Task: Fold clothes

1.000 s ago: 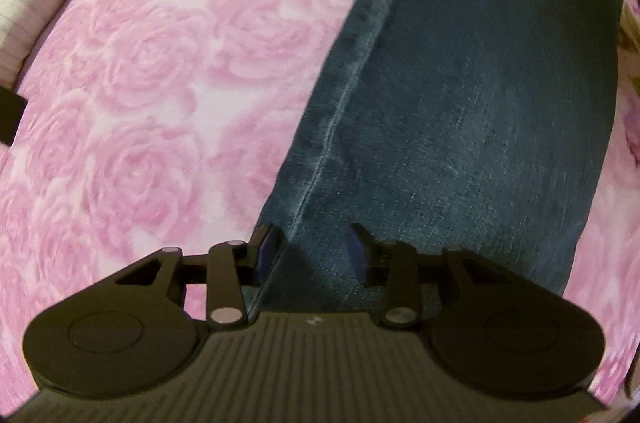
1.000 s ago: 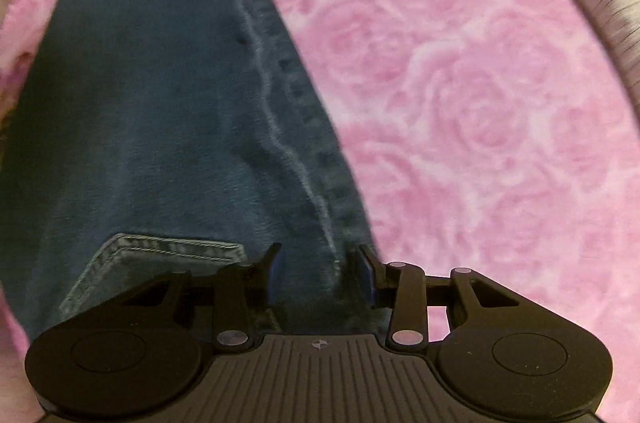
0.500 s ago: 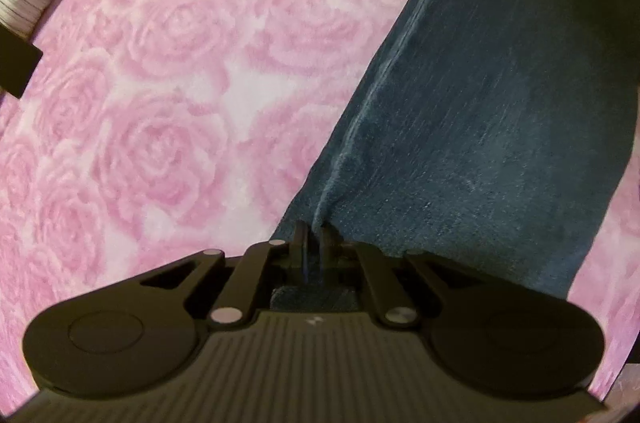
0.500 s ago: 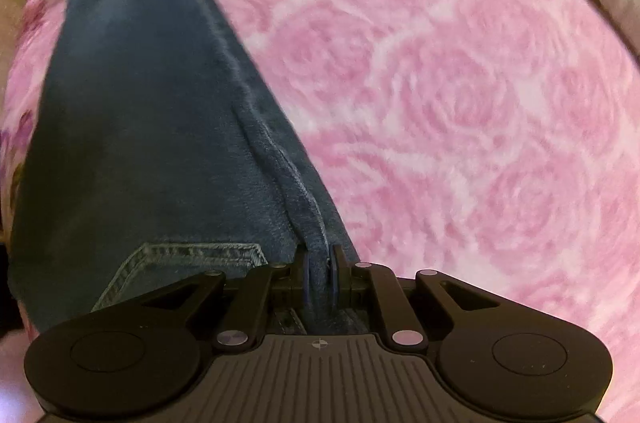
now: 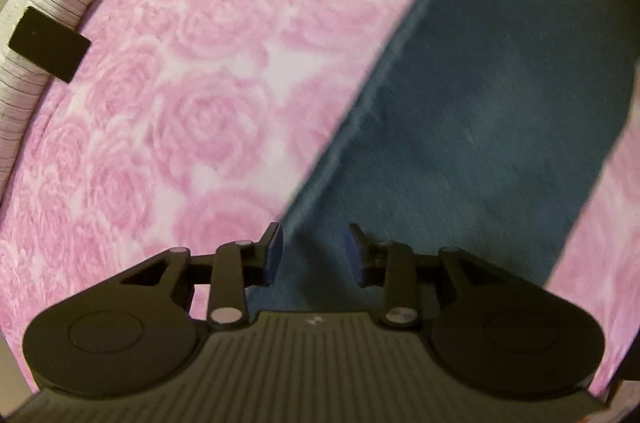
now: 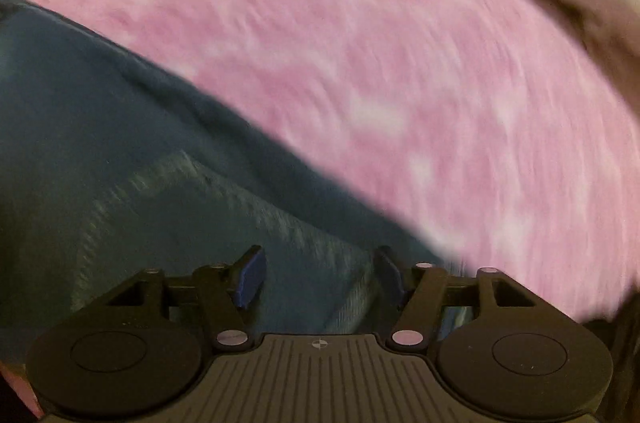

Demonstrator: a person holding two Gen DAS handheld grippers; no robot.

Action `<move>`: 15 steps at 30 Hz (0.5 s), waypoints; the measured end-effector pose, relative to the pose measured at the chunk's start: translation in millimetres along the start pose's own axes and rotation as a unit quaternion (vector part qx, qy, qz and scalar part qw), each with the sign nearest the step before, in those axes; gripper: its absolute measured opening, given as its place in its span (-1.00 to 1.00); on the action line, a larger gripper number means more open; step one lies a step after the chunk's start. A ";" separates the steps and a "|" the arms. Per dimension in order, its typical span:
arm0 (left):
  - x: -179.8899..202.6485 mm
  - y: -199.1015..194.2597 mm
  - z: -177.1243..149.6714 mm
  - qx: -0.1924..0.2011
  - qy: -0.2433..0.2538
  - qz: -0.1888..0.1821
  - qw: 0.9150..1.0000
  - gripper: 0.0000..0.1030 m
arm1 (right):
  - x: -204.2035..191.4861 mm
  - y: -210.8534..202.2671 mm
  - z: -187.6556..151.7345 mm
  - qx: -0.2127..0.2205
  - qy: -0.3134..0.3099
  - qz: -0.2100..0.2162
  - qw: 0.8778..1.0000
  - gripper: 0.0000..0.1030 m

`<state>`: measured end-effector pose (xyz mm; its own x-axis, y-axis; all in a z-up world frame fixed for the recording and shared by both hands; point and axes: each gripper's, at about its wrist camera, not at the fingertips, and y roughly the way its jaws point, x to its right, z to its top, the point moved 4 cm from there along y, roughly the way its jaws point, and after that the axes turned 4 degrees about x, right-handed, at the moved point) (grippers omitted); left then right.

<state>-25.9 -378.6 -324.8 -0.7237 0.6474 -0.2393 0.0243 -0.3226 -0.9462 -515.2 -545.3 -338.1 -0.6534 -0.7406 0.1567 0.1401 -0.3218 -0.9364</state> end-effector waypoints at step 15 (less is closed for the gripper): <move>-54.2 -27.6 -188.5 0.065 0.200 -0.038 0.977 -0.40 | -292.7 -90.8 97.8 0.100 0.045 -0.018 0.994 0.92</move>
<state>142.7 -274.7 -326.7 -0.3914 0.8829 -0.2592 -0.1266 -0.3307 -0.9352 -263.9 -356.9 -268.3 -0.7240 -0.6730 0.1516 0.2542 -0.4646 -0.8483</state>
